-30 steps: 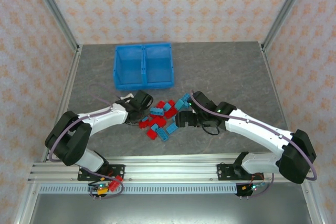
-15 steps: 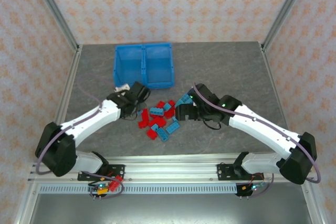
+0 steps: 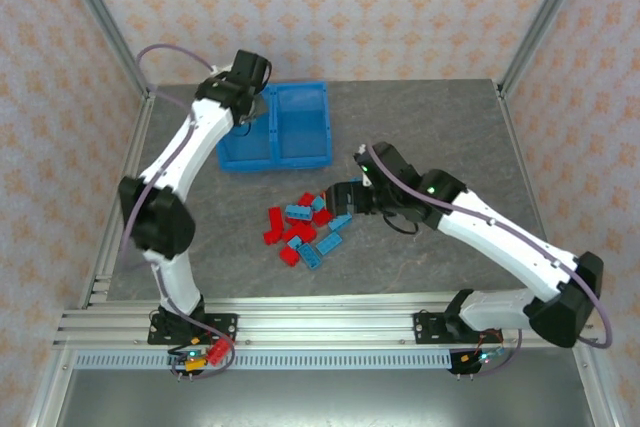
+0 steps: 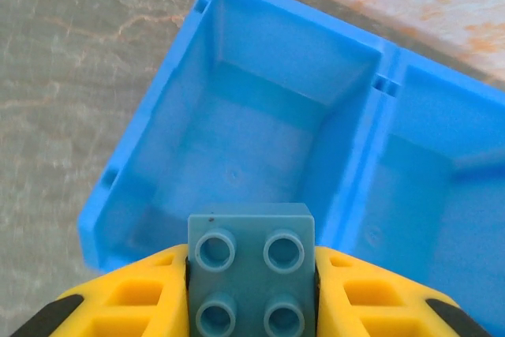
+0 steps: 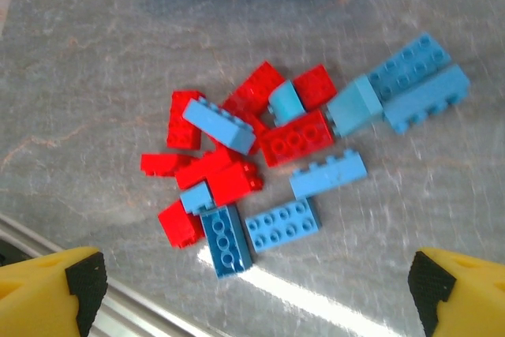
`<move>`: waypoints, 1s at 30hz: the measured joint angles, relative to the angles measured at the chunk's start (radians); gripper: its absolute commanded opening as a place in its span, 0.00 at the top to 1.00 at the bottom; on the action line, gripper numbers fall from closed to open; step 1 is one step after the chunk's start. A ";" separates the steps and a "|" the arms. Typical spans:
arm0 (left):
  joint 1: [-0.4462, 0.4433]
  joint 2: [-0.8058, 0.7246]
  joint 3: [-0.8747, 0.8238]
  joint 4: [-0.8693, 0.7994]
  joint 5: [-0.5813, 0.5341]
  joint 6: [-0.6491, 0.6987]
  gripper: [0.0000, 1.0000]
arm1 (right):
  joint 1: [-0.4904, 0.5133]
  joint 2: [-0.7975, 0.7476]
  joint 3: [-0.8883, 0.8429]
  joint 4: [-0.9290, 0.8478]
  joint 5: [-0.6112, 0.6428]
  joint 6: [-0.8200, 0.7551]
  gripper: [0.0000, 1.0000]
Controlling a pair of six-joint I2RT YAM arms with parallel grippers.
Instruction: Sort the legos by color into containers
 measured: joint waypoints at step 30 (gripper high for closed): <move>0.098 0.180 0.123 -0.042 0.122 0.182 0.50 | 0.000 0.043 0.010 0.047 -0.023 0.195 0.01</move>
